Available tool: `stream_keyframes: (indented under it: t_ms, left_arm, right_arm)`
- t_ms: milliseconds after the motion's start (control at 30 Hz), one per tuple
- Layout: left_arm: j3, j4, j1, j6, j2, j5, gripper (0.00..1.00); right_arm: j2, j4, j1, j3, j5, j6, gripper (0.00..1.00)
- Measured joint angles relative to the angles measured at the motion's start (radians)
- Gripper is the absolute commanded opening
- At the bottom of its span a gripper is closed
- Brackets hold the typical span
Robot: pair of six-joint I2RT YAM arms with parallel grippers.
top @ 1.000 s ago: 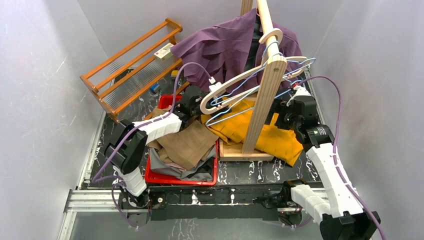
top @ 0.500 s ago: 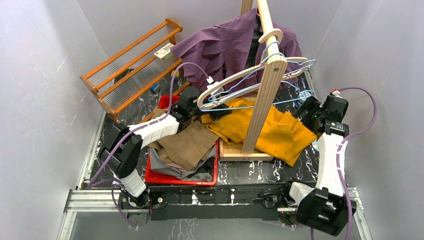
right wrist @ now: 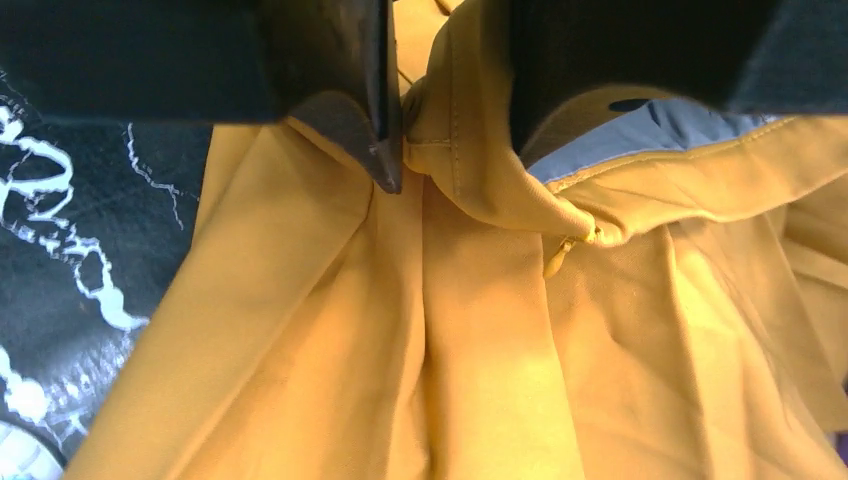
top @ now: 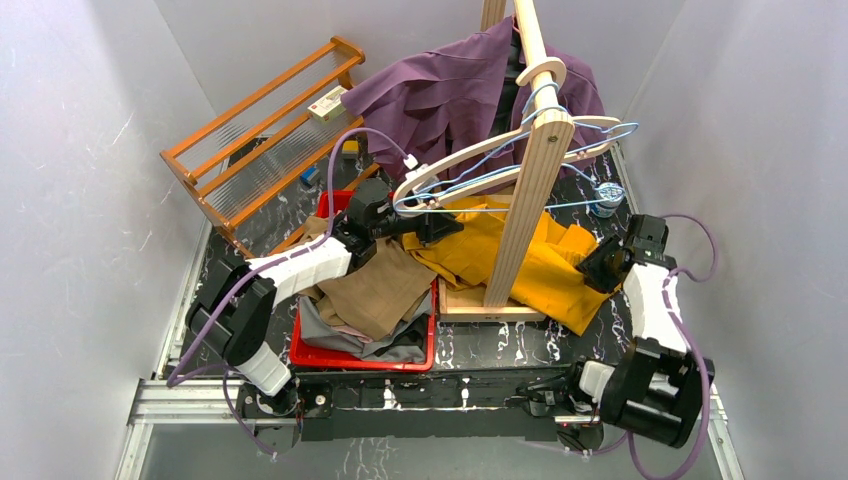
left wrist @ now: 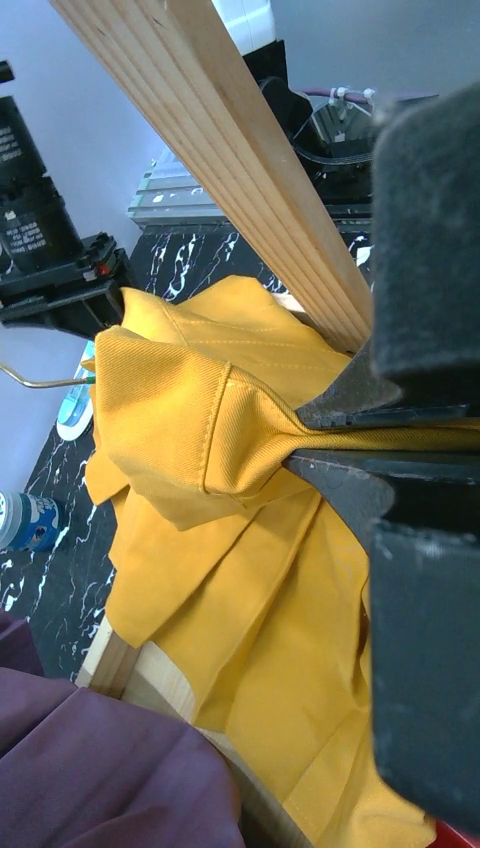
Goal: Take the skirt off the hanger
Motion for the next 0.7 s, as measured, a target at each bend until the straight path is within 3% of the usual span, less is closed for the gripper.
stream_keyframes:
  t_ms: [133,233,300,467,500,567,700]
  left_arm:
    - [-0.01,0.0,0.0,-0.005,-0.005,-0.002,0.0]
    - [-0.017,-0.001,0.0,-0.004,-0.006,-0.004,0.0]
    - [-0.023,0.001,0.005,-0.005,-0.009,-0.015,0.04]
    - [-0.053,0.001,0.007,0.0,-0.034,-0.029,0.73]
    - [-0.053,0.0,0.006,0.0,-0.037,-0.029,0.82]
    - [-0.053,0.0,0.004,0.0,-0.042,-0.031,0.96]
    - [-0.053,0.008,-0.002,-0.023,-0.042,-0.028,0.98]
  right_arm:
    - [-0.135,0.106,-0.01,-0.087,-0.016,0.089,0.2]
    - [-0.227,0.236,-0.011,-0.101,-0.079,0.113,0.0]
    - [-0.237,0.364,-0.012,-0.101,-0.135,0.123,0.0]
    - [-0.184,0.665,-0.013,-0.105,-0.314,0.159,0.0]
    - [-0.18,0.703,-0.013,-0.106,-0.343,0.163,0.0]
    - [-0.174,0.769,-0.013,-0.106,-0.396,0.163,0.0]
    - [-0.164,0.893,-0.011,-0.117,-0.491,0.181,0.0]
